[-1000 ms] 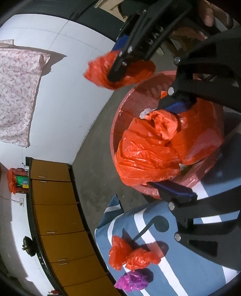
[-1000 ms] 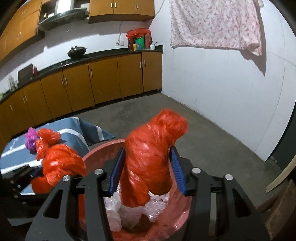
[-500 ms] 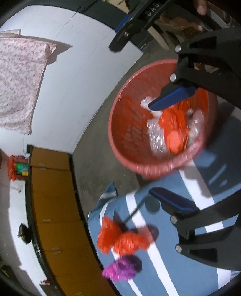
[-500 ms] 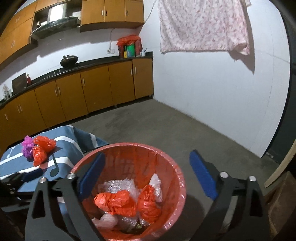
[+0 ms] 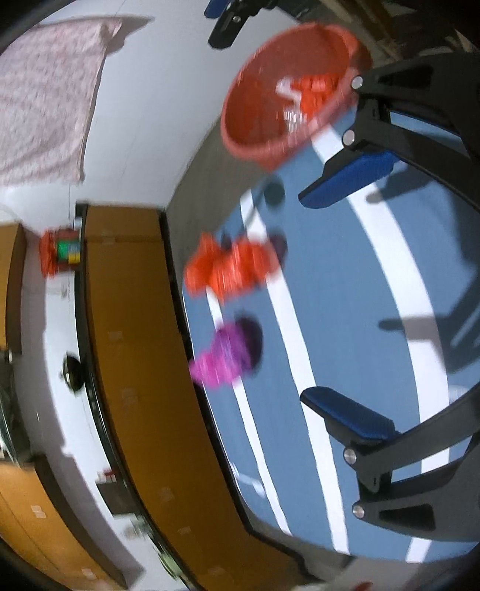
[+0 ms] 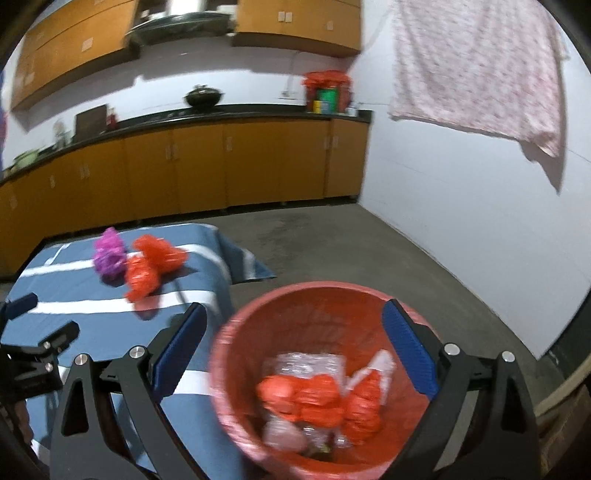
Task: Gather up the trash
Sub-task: 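Move both tools back over the mat toward the remaining bags, then grasp the red bag beside the pink bag with the right tool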
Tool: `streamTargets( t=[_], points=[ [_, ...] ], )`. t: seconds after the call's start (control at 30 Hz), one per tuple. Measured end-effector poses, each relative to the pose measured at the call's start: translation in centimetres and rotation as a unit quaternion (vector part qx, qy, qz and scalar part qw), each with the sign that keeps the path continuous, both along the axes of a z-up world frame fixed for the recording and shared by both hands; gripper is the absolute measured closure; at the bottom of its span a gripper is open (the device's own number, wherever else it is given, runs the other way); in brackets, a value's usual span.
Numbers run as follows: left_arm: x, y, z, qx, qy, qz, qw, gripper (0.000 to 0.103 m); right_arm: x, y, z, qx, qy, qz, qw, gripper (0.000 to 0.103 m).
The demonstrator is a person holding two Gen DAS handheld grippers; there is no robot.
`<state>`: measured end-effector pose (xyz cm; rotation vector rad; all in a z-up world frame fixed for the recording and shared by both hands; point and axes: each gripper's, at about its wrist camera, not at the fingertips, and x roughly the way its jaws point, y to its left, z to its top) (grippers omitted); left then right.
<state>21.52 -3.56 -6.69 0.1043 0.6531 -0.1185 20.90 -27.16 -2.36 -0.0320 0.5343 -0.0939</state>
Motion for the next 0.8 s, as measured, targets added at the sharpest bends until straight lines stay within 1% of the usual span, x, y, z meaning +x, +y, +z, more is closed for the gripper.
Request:
streamTargets(
  t=[0.13, 0.2, 0.3, 0.43, 0.57, 0.73, 0.8],
  points=[
    [-0.1, 5.4, -0.4, -0.002, 0.003, 0.053, 0.9986, 0.006, 1.4, 3.4, -0.4, 0.006, 0.008, 0.031, 0.999, 0.008],
    [-0.1, 7.7, -0.5, -0.002, 0.005, 0.077, 0.997, 0.006, 2.5, 5.3, -0.8, 0.012, 0.017, 0.046, 0.999, 0.008],
    [-0.3, 11.1, -0.7, -0.013, 0.008, 0.11, 0.9938, 0.006, 4.4, 7.7, -1.6, 0.026, 0.034, 0.06, 0.997, 0.008],
    [-0.3, 15.0, -0.8, -0.032, 0.009, 0.148, 0.9884, 0.006, 7.4, 11.2, -2.9, 0.032, 0.059, 0.077, 0.995, 0.015],
    [-0.1, 17.2, -1.0, -0.036, 0.009, 0.167, 0.9853, 0.006, 10.4, 13.6, -4.4, 0.017, 0.082, 0.073, 0.994, 0.022],
    [0.4, 18.9, -1.0, -0.038, 0.006, 0.178, 0.9834, 0.006, 14.3, 14.1, -6.5, 0.034, 0.121, 0.044, 0.991, 0.023],
    [0.6, 19.2, -1.0, -0.038, 0.004, 0.179, 0.983, 0.006, 15.0, 14.3, -6.9, 0.033, 0.128, 0.04, 0.99, 0.025]
  ],
)
